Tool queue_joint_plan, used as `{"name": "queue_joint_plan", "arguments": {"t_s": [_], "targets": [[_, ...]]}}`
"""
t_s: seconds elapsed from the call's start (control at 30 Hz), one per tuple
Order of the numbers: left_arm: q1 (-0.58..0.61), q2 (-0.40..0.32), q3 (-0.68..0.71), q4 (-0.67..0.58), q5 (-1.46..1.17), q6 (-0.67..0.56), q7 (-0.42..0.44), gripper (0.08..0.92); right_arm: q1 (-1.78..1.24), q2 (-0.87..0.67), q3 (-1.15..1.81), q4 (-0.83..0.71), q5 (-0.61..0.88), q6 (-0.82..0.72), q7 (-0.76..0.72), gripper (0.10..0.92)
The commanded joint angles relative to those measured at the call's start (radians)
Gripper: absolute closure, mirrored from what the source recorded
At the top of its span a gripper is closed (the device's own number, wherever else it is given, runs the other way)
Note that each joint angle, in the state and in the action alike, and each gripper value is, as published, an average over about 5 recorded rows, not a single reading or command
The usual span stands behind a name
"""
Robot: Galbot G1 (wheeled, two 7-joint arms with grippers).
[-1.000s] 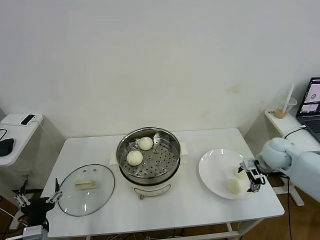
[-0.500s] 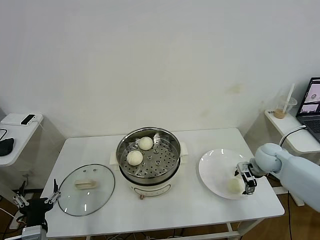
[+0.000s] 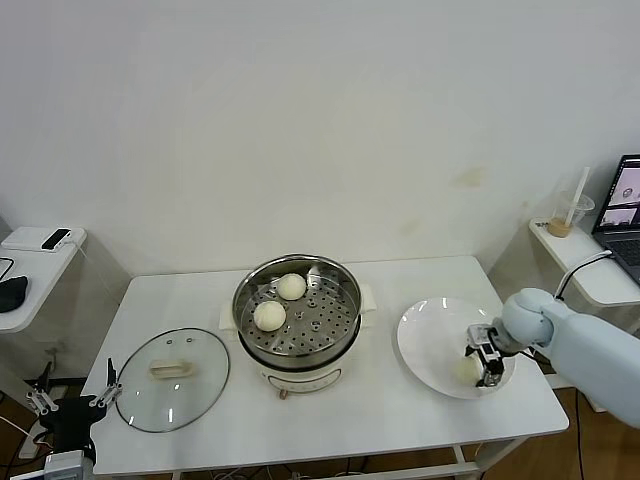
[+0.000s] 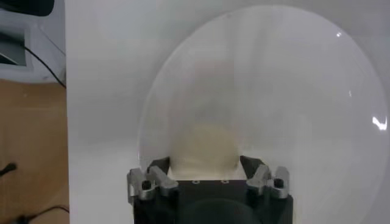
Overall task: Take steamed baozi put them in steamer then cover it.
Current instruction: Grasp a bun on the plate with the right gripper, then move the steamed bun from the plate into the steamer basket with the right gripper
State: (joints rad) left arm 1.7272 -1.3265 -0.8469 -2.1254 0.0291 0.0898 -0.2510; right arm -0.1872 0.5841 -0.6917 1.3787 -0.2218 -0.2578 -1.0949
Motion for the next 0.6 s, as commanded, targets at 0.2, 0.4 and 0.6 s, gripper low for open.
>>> {"name": "queue_joint_plan", "arguments": {"t_s": [0.2, 0.4, 0.6], "targets": [[0.001, 0.002, -0.002, -0.006, -0.002, -0.001, 0.000, 0.177, 0.047, -0.002, 0.000, -0.003, 0.013, 0.008, -0.040, 0.447], [0.002, 0.005, -0.004, -0.009, -0.005, -0.001, 0.000, 0.177, 0.170, -0.016, -0.018, 0.013, 0.067, 0.015, -0.063, 0.447], [0.001, 0.006, -0.002, -0.009, -0.007, -0.002, -0.001, 0.177, 0.368, 0.005, -0.061, 0.033, 0.155, -0.001, -0.067, 0.440]]}}
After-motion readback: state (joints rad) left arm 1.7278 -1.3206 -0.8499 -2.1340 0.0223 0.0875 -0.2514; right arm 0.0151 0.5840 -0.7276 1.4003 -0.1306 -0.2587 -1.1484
